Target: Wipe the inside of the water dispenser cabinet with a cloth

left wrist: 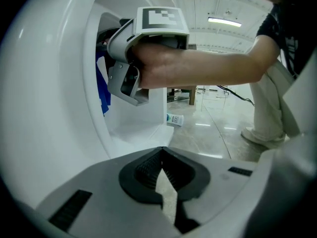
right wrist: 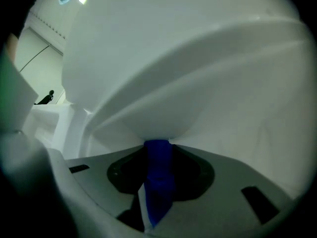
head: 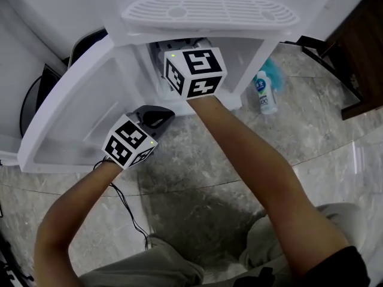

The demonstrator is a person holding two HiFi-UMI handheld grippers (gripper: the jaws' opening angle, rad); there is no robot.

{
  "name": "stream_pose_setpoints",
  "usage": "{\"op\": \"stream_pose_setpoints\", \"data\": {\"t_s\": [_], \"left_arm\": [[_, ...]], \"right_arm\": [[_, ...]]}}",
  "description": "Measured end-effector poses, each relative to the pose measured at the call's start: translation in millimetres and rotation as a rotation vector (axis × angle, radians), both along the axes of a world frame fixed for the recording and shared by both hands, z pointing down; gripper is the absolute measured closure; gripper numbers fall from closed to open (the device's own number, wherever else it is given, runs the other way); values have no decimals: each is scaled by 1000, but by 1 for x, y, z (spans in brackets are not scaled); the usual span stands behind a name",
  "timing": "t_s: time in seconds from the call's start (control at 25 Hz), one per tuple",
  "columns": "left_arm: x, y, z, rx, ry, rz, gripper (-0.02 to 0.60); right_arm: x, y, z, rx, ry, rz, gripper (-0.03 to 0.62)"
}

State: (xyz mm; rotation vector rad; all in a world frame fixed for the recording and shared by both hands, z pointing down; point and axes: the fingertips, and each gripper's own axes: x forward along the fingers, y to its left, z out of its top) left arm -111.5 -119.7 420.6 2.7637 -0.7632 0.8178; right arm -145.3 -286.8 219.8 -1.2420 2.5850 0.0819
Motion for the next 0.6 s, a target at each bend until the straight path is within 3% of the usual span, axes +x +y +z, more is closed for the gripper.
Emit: {"op": "stream_pose_setpoints", "data": {"t_s": [0.36,0.6], "left_arm": [[-14,7,-2,-3,-4,-21,574],[-4,5,2,-9,-2,4,574]], "right_arm": [[-5,-38,3,20,109,47,496],[-2,-7,1,38,46,48,496]]}}
